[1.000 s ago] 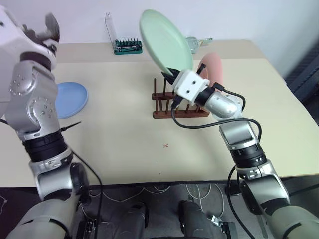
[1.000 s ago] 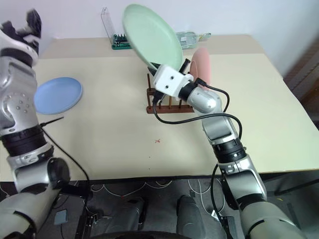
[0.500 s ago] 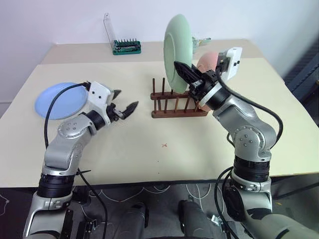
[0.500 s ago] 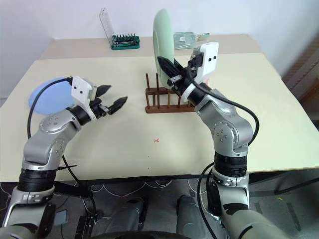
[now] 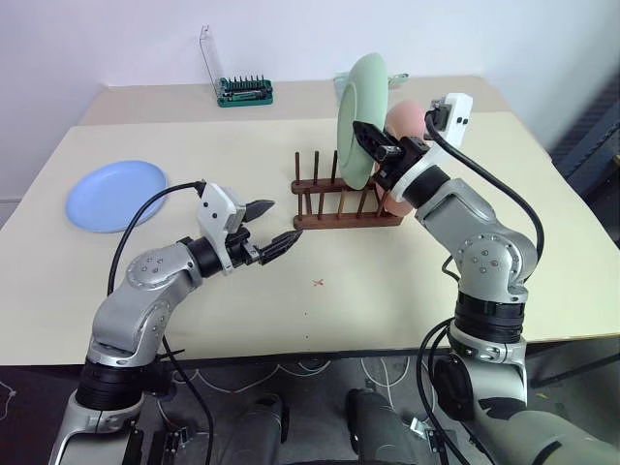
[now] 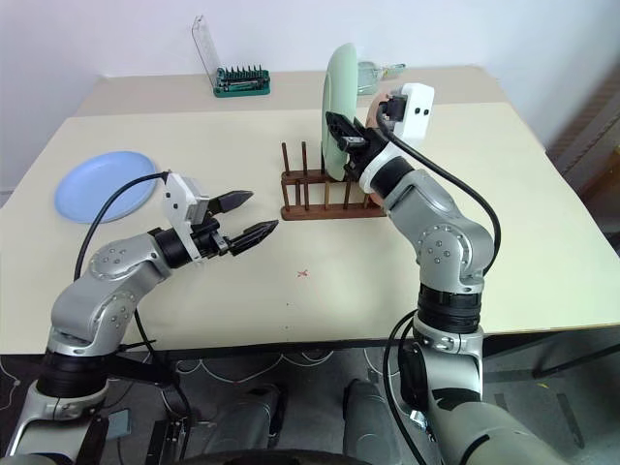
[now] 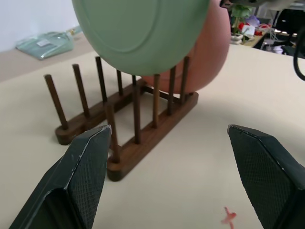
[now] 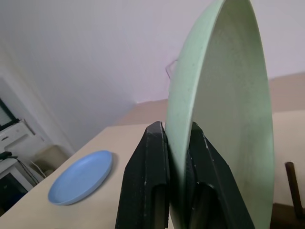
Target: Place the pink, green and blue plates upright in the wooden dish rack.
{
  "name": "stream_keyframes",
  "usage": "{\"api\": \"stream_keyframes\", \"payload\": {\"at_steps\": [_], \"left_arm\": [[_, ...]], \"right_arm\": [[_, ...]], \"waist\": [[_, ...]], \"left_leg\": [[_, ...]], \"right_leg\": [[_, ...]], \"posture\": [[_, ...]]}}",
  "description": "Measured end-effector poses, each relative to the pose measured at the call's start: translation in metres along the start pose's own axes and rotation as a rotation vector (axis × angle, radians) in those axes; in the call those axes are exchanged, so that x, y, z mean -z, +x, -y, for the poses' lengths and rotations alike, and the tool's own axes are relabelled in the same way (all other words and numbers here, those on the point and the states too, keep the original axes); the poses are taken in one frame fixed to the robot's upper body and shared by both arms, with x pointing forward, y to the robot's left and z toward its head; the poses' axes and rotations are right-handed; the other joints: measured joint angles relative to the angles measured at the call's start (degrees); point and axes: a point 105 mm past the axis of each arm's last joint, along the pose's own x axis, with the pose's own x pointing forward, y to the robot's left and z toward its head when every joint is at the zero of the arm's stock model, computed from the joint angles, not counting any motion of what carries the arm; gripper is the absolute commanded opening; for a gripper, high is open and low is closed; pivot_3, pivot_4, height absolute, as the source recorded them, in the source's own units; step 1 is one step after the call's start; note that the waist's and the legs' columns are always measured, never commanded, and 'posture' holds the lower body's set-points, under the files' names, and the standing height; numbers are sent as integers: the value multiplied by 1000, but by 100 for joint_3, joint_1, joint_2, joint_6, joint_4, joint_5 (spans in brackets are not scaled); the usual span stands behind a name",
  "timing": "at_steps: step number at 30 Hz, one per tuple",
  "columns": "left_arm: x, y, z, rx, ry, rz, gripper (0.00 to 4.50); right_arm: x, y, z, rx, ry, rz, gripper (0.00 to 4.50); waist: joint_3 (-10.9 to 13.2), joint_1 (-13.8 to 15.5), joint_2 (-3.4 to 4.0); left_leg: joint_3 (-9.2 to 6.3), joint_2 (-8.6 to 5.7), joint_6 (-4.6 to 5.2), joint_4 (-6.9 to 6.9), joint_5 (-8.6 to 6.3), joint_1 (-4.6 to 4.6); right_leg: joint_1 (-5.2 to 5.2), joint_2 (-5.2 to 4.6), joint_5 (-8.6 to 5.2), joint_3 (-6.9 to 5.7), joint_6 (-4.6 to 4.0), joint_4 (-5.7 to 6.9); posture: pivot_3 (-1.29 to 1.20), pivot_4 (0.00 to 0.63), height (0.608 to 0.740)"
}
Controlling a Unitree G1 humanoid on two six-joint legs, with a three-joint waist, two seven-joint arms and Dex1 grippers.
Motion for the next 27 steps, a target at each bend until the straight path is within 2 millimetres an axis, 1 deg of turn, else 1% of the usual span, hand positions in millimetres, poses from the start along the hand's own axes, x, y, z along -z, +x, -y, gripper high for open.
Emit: {"api": "stream_keyframes", "payload": {"at_steps": [8,10,11,12,15,16,17,18,24,27], "left_arm": [[-2,2,4,9,-5,13,4007],[-1,3,5,13,-9,15,4073],[-1,4,6,17,-11,14,4073],[0,4,7,20,-12,13,4073],[0,5,8,24,-13,12,4073],[0,5,8,24,-13,11,4073],[0,5,8,24,-13,11,4073],[0,5,8,24,-13,11,4073],[1,5,8,22,-10,9,4073],[1,5,7,15,-8,8,4073]], "right_arm": [[10,5,11,68,47,-63,0],[11,5,14,82,56,-70,817],[11,5,14,88,59,-72,1137],[11,6,15,89,62,-73,1595],[9,7,13,84,62,-72,3149],[9,7,13,83,61,-70,3568],[9,7,12,82,60,-70,4164],[9,7,12,83,58,-71,4478],[7,8,12,86,10,-67,4478],[-3,9,10,71,-96,-55,4478]], "waist": [[1,2,2],[1,4,2],[1,3,3],[2,0,3],[2,-2,4],[2,-1,4],[2,-1,4],[2,1,4],[2,1,4],[3,3,6]], "left_leg": [[1,1,0,0,0,0],[0,1,0,0,0,0],[0,1,0,0,0,0],[1,1,0,0,0,0],[0,2,0,0,0,0],[0,2,0,0,0,0],[1,2,0,0,0,0],[1,2,0,0,0,0],[1,1,0,0,0,0],[1,1,0,0,0,-1]], "right_leg": [[0,1,1,0,-1,-1],[0,1,1,0,-1,-1],[0,2,1,0,-1,-1],[0,2,1,0,-1,-2],[0,3,1,0,-1,-1],[0,3,1,0,-2,-2],[0,3,1,0,-2,-2],[0,3,1,0,-2,-2],[0,3,1,0,-2,-3],[0,3,1,0,-2,-4]], "posture": [[0,150,740],[0,150,740],[0,150,740],[0,150,740],[0,150,740],[0,150,740],[0,150,740],[0,150,740],[0,150,740],[0,150,740]]}}
